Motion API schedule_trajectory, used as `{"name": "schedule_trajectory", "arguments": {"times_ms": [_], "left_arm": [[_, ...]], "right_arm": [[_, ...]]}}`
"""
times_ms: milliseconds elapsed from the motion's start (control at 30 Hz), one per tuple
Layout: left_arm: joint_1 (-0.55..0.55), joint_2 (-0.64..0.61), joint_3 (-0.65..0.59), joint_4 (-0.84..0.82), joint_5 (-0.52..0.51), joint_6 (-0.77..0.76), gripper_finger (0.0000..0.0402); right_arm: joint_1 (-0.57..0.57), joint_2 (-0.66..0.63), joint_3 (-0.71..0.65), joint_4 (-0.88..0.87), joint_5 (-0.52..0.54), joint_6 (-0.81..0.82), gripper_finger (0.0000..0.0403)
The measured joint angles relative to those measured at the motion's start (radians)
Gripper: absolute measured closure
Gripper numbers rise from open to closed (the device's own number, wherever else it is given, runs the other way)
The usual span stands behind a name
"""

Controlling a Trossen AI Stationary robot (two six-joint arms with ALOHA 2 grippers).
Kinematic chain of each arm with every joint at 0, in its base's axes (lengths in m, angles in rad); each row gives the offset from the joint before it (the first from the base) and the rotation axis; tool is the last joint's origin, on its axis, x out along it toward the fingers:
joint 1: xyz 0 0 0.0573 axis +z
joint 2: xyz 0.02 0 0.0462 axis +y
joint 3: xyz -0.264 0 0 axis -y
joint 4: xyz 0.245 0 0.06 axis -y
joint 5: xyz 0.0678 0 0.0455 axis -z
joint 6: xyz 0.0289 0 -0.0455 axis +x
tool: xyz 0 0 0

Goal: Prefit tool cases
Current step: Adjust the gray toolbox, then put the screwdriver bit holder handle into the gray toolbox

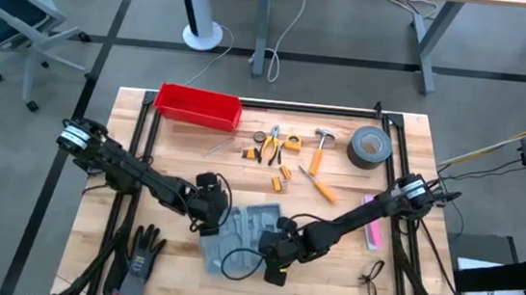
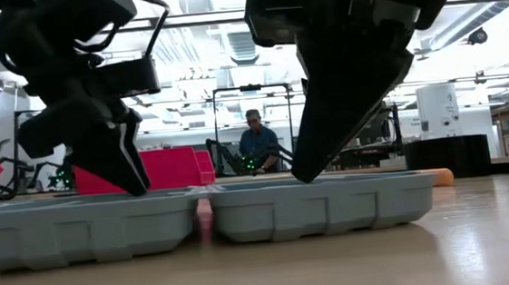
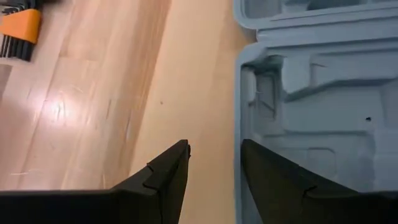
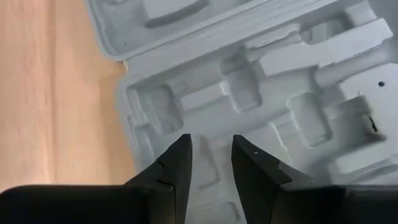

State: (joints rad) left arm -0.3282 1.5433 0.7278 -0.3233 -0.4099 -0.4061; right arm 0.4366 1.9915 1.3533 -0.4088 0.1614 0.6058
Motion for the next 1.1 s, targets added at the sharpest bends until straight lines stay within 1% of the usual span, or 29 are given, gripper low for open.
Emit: {"name": "schedule_trajectory", "arguments": {"times_ms": [100,433,667,767,867,933,1100], "left_arm": [[0.013,0.0,-0.011,0.019,-0.001,0.021,0.0244],[0.069,0.0,-0.033,0.103,0.0,0.119,0.0244],[0.1,0.0,-0.042,0.162,0.001,0.181,0.0244],[0.101,-0.001,-0.033,0.157,0.017,0.174,0.0244],[0.094,-0.007,0.001,0.139,0.085,0.14,0.0244],[0.087,-0.007,0.031,0.109,0.112,0.125,0.0244],[0.063,-0.007,0.113,0.051,0.114,0.115,0.0244]], "right_arm": [[0.005,0.0,0.0,-0.004,0.023,0.012,0.0313],[0.011,0.0,0.0,-0.004,0.023,0.046,0.0331],[0.016,0.0,0.0,0.003,0.028,0.086,0.0323],[0.022,-0.014,0.0,-0.005,0.098,0.118,0.0318],[0.034,-0.05,0.0,-0.012,0.202,0.129,0.0315],[0.043,-0.078,0.001,-0.03,0.26,0.126,0.0314],[0.065,-0.155,0.001,-0.165,0.363,0.137,0.0321]]}}
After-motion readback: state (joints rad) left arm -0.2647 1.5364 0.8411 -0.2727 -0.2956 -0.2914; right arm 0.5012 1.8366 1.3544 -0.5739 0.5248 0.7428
